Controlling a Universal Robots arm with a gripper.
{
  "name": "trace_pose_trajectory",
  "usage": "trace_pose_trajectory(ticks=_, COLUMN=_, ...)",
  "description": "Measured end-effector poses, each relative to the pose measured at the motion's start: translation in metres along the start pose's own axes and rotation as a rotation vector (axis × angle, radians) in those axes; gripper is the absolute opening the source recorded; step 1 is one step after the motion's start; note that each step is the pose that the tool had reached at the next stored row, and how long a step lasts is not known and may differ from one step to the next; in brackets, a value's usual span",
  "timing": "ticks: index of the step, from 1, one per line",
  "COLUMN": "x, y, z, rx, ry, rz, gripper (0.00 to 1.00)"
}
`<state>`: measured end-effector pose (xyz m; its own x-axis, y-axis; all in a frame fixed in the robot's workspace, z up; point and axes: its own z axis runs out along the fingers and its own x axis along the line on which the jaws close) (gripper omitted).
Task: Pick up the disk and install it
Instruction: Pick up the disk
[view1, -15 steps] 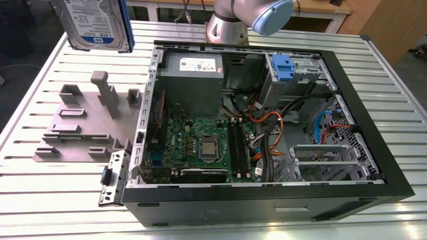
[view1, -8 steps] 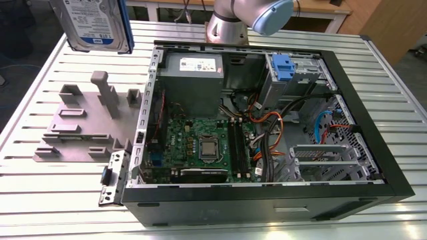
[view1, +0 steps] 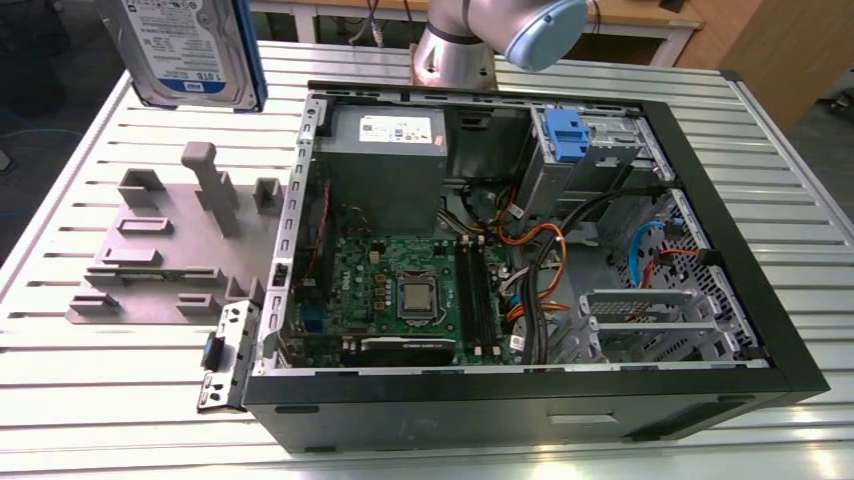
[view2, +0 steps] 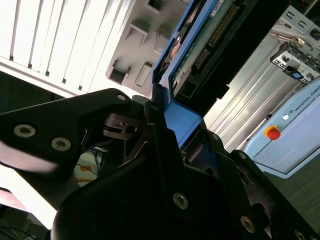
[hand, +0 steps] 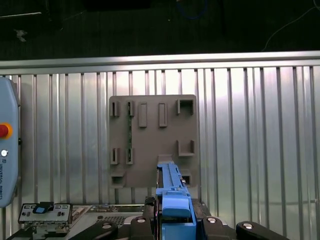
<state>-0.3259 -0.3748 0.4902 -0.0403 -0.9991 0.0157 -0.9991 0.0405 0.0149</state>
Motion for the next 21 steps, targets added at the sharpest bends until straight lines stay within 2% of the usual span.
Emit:
trace_pose_trajectory(ticks=4, x=0.0057, y=-0.0002, z=0.0001, rx=0.0003, ry=0.0075, rz=0.0, gripper=0.37)
trace_pose_trajectory(ticks=10, x=0.0068, y=-0.001, z=0.0001, rx=0.0003, ry=0.0083, rz=0.0, gripper=0.37)
trace_pose_trajectory(ticks=13, x=0.0077, y=-0.0028, z=0.0003, rx=0.0002, ry=0.0047, rz=0.0, gripper=0.37)
trace_pose_trajectory(ticks=16, x=0.0095, y=-0.0043, z=0.0004, rx=-0.0003, ry=-0.0054, rz=0.0, gripper=0.37)
trace_pose_trajectory(ticks=21, x=0.0153, y=-0.0062, z=0.0007, rx=-0.0002, ry=-0.0057, rz=0.0, gripper=0.37)
